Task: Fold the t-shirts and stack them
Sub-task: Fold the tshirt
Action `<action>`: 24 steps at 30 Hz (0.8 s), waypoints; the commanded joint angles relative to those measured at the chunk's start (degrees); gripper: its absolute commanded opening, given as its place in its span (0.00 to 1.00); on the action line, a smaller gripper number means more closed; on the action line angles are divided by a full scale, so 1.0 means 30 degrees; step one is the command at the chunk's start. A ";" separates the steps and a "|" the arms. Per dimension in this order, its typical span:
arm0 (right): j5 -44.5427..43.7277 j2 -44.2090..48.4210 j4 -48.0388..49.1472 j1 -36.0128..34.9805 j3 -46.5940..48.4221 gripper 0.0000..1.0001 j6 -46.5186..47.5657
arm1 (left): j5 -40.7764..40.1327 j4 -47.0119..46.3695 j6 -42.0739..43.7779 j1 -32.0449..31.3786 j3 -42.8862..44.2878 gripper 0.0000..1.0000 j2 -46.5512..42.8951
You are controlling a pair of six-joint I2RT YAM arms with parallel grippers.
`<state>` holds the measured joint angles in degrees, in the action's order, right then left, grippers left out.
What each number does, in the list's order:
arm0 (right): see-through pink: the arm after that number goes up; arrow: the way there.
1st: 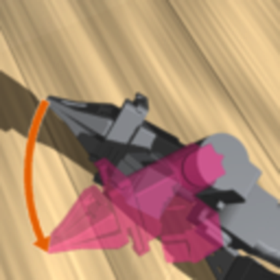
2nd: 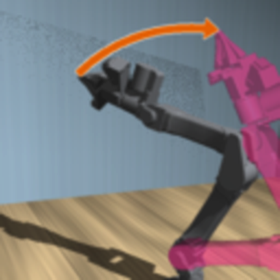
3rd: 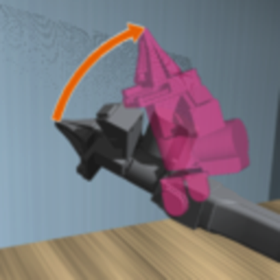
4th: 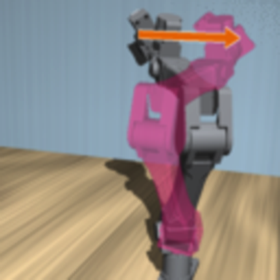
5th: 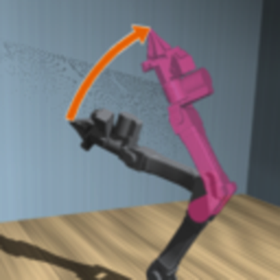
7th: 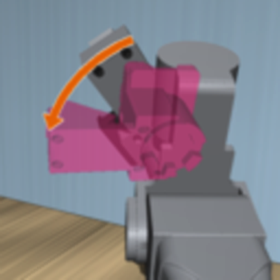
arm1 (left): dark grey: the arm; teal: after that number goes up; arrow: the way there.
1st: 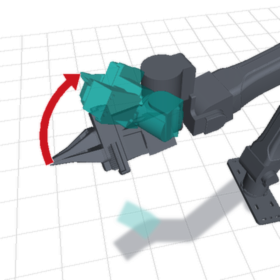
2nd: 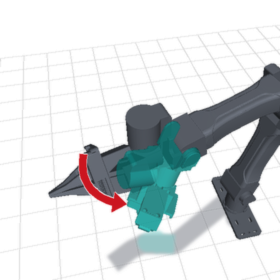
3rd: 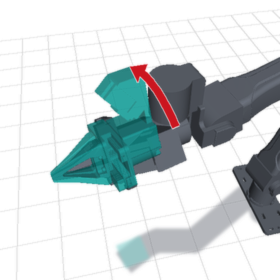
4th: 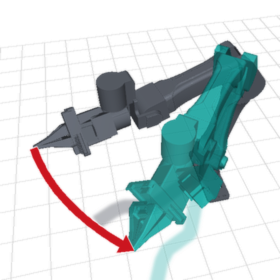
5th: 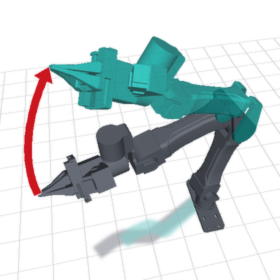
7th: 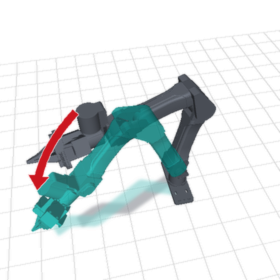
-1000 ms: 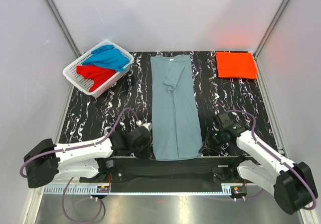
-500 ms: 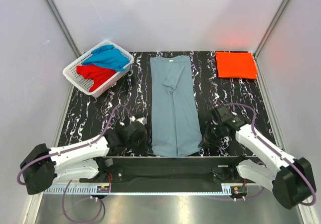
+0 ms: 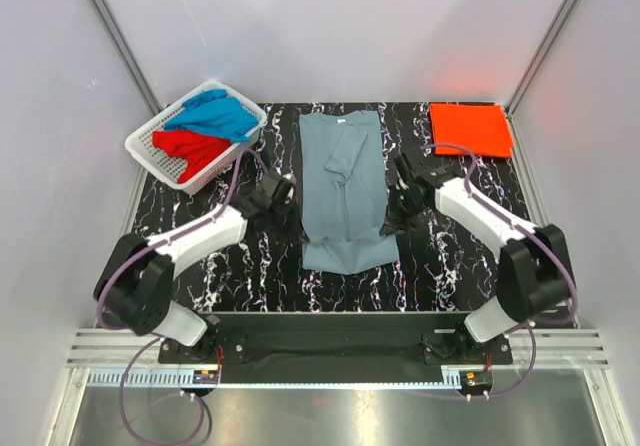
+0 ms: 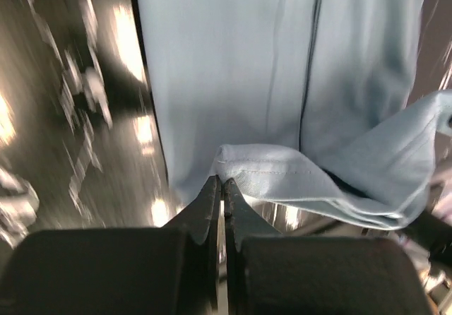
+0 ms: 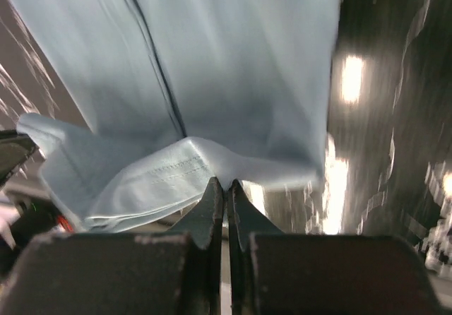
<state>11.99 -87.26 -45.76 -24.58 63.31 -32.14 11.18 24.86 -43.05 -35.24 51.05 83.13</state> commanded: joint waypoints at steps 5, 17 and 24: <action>-0.0744 -0.5390 0.1073 0.1394 0.6425 0.00 0.2594 | 0.0492 0.0762 0.3332 0.2576 0.6532 0.00 0.4598; 0.1715 -1.0754 -0.0246 0.3475 1.3873 0.00 0.4472 | 0.1107 0.3607 0.4329 0.5009 1.4857 0.00 1.0957; 0.2331 -1.2014 -0.0391 0.4032 1.5487 0.00 0.4912 | 0.2657 0.3520 0.4945 0.5682 1.7260 0.00 1.2805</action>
<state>16.56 -122.10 -46.30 -13.61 106.06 -19.57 14.85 36.14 -30.09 -18.96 98.76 120.27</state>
